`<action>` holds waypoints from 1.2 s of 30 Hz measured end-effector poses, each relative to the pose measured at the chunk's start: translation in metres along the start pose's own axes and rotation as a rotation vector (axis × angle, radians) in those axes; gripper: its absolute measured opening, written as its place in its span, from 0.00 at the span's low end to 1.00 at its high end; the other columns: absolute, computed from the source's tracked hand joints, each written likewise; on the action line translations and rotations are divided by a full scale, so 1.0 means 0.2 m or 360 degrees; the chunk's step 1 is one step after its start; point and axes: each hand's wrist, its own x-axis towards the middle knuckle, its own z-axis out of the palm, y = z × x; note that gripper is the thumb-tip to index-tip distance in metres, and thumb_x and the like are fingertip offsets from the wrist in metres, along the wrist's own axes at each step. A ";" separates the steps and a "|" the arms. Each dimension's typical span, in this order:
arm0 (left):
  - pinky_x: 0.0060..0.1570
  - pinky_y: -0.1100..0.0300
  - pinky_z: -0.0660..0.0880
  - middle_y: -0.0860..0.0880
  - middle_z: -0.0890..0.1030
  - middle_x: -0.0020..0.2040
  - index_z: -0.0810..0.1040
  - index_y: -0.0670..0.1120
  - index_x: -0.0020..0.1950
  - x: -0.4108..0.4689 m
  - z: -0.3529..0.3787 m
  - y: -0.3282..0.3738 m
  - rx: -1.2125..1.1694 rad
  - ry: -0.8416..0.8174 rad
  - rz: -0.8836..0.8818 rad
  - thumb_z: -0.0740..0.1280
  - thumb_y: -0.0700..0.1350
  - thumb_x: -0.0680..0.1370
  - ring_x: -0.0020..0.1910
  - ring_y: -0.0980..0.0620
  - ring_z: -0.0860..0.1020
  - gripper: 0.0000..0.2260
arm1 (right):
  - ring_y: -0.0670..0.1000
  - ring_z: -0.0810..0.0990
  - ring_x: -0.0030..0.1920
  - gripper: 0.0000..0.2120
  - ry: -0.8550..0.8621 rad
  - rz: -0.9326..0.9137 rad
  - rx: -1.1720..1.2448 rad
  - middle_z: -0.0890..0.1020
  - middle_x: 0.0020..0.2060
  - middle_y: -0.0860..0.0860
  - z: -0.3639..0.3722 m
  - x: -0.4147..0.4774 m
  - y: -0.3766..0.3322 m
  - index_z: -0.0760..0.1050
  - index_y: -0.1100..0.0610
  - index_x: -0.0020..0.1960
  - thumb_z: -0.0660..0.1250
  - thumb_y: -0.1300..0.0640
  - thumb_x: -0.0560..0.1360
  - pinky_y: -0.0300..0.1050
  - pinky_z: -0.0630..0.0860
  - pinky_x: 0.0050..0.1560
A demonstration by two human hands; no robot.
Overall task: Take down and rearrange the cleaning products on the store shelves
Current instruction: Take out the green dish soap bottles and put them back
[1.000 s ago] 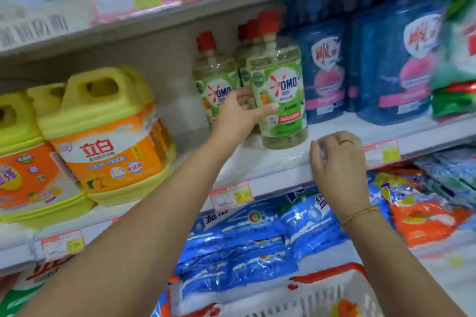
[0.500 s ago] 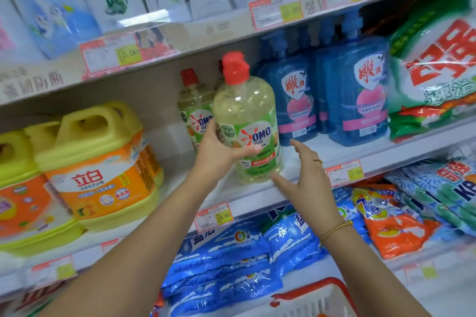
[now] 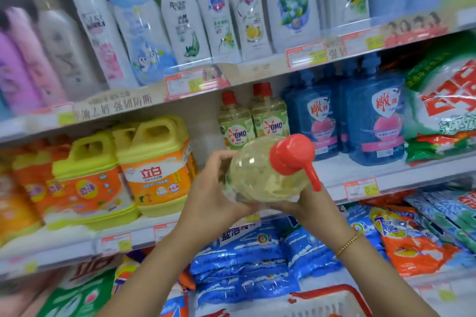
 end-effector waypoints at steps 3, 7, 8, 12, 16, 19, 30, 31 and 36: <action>0.43 0.72 0.75 0.64 0.80 0.50 0.71 0.66 0.52 -0.09 -0.09 -0.01 -0.0219 0.0274 -0.0230 0.84 0.45 0.52 0.50 0.66 0.78 0.36 | 0.32 0.73 0.55 0.27 -0.0028 -0.0127 -0.0162 0.74 0.50 0.25 0.07 -0.01 -0.07 0.64 0.28 0.58 0.73 0.41 0.64 0.24 0.68 0.52; 0.39 0.66 0.78 0.54 0.84 0.49 0.75 0.53 0.57 -0.18 -0.20 -0.05 -0.0583 0.0549 -0.0514 0.80 0.49 0.53 0.47 0.57 0.83 0.33 | 0.37 0.71 0.61 0.31 0.0020 -0.0251 -0.0084 0.73 0.60 0.34 0.26 -0.07 -0.12 0.60 0.31 0.67 0.66 0.32 0.66 0.37 0.72 0.61; 0.39 0.63 0.79 0.52 0.85 0.49 0.76 0.51 0.57 -0.19 -0.22 -0.06 -0.0720 0.0595 -0.0576 0.79 0.48 0.55 0.46 0.55 0.84 0.31 | 0.37 0.68 0.65 0.34 0.0001 -0.0304 -0.0152 0.70 0.64 0.37 0.31 -0.10 -0.12 0.58 0.33 0.69 0.66 0.33 0.66 0.38 0.70 0.64; 0.35 0.59 0.79 0.50 0.85 0.49 0.77 0.48 0.58 -0.21 -0.28 -0.09 -0.1066 0.0703 -0.0765 0.75 0.49 0.59 0.47 0.51 0.84 0.28 | 0.46 0.50 0.75 0.51 0.0062 -0.0474 -0.0505 0.49 0.75 0.44 0.51 -0.14 -0.12 0.43 0.40 0.75 0.73 0.40 0.63 0.49 0.64 0.70; 0.36 0.57 0.80 0.50 0.85 0.49 0.77 0.49 0.57 -0.24 -0.33 -0.11 -0.1111 0.0646 -0.0742 0.75 0.48 0.61 0.47 0.51 0.84 0.24 | 0.56 0.58 0.73 0.52 0.0334 -0.0644 -0.0490 0.55 0.73 0.53 0.59 -0.12 -0.13 0.49 0.47 0.75 0.78 0.50 0.62 0.59 0.71 0.64; 0.40 0.59 0.80 0.50 0.85 0.52 0.77 0.50 0.58 -0.25 -0.40 -0.13 -0.1110 0.0543 -0.0669 0.76 0.50 0.62 0.51 0.50 0.83 0.25 | 0.54 0.63 0.71 0.48 0.0342 -0.0706 -0.0416 0.60 0.70 0.53 0.59 -0.08 -0.16 0.52 0.47 0.74 0.76 0.49 0.62 0.52 0.71 0.65; 0.39 0.53 0.82 0.49 0.86 0.43 0.87 0.48 0.41 -0.32 -0.64 -0.34 -0.1849 0.0258 -0.0683 0.84 0.57 0.39 0.43 0.52 0.85 0.32 | 0.54 0.82 0.51 0.43 -0.0873 0.0561 0.2017 0.82 0.55 0.51 0.74 -0.06 -0.38 0.74 0.50 0.61 0.77 0.32 0.50 0.55 0.81 0.41; 0.40 0.51 0.82 0.49 0.86 0.42 0.87 0.48 0.40 -0.33 -0.64 -0.35 -0.1866 0.0295 -0.0680 0.84 0.56 0.38 0.43 0.51 0.85 0.32 | 0.58 0.82 0.52 0.41 -0.0973 0.0632 0.2051 0.81 0.57 0.54 0.76 -0.06 -0.39 0.76 0.49 0.60 0.75 0.31 0.52 0.57 0.81 0.41; 0.49 0.51 0.81 0.47 0.85 0.48 0.87 0.49 0.44 -0.30 -0.67 -0.38 -0.1740 0.0609 -0.0622 0.85 0.54 0.45 0.49 0.50 0.84 0.29 | 0.47 0.80 0.57 0.26 -0.0494 0.0453 0.1301 0.75 0.64 0.50 0.77 -0.01 -0.42 0.68 0.39 0.66 0.59 0.32 0.70 0.46 0.80 0.51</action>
